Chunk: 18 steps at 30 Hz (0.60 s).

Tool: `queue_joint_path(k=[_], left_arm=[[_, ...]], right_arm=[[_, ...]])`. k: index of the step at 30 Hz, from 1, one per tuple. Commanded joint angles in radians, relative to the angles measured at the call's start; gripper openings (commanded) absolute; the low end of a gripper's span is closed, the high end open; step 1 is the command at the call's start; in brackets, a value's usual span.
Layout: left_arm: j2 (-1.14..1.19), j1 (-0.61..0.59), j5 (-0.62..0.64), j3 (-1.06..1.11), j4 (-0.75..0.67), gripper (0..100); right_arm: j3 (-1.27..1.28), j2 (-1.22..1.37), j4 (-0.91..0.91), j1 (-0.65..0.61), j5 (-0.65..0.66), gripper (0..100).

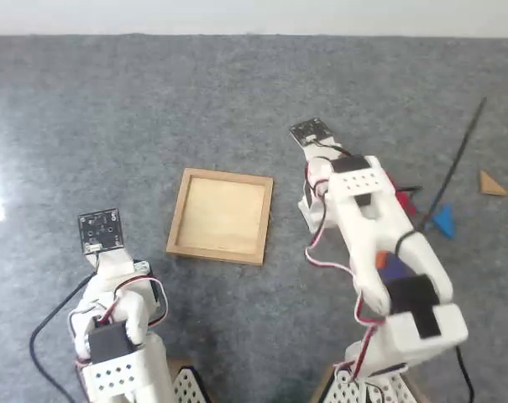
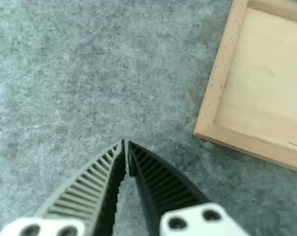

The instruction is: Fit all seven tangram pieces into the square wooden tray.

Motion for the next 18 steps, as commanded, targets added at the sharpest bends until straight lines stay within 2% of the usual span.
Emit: queue_joint_path(k=[1,11,16,18], left_arm=[[-0.017,-0.005,-0.006,-0.007,0.008,1],[-0.017,-0.005,-0.006,-0.007,0.008,1],[-0.017,-0.005,-0.006,-0.007,0.008,1],[-0.017,-0.005,-0.006,-0.007,0.008,1]], right_arm=[[-0.077,0.025,-0.015,-0.004,0.003,53.3],[-0.074,0.056,-0.056,0.05,0.012,53.0],[-0.074,0.056,-0.081,0.054,0.049,40.7],[-0.074,0.056,-0.082,0.054,0.054,38.7]])
